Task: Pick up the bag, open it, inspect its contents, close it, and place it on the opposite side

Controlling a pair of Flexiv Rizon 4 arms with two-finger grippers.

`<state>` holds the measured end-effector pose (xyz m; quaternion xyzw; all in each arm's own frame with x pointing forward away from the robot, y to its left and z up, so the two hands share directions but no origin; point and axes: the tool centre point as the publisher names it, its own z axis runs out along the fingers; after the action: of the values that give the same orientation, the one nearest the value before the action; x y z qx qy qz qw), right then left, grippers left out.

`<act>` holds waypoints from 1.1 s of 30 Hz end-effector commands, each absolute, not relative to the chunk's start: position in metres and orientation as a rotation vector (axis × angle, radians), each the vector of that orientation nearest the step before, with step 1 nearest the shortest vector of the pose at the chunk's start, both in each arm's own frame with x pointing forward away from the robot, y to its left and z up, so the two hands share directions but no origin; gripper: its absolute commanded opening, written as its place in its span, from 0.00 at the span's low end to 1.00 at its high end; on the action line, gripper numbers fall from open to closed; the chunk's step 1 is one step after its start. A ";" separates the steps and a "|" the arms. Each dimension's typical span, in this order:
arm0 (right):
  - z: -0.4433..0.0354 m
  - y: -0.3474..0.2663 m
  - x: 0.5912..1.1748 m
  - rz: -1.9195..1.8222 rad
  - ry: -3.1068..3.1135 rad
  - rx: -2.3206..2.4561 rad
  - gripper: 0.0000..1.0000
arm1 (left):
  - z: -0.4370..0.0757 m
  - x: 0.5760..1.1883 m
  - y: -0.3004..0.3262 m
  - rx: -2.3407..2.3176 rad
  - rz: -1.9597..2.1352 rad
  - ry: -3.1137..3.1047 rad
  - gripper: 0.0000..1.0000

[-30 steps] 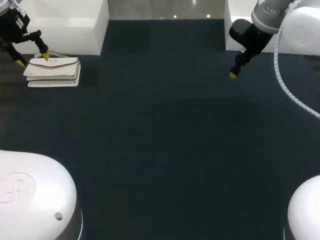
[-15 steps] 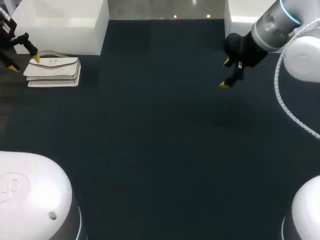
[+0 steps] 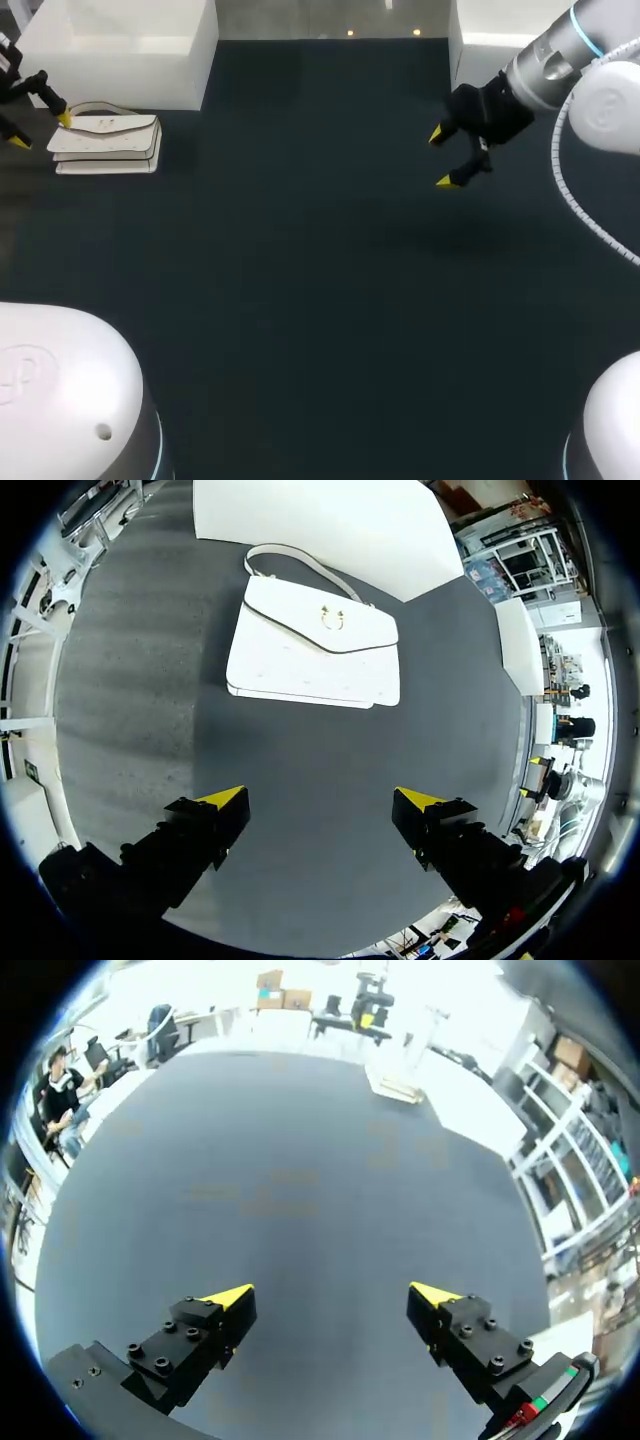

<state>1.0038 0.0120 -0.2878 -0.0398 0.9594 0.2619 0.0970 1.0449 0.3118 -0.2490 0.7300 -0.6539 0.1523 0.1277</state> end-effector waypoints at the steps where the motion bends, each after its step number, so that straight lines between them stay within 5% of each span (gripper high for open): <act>1: -0.285 0.016 1.010 0.764 2.880 -0.128 1.00 | -0.248 1.046 0.311 2.126 0.438 -1.904 1.00; 33: -0.335 0.064 1.060 0.859 2.892 -0.061 1.00 | -0.274 1.067 0.341 2.121 0.616 -1.684 1.00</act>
<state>1.0558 0.0632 -0.3316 -0.0183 0.9572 0.2816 0.0648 1.0619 0.3353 -0.2706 0.7542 -0.5962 0.2156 0.1710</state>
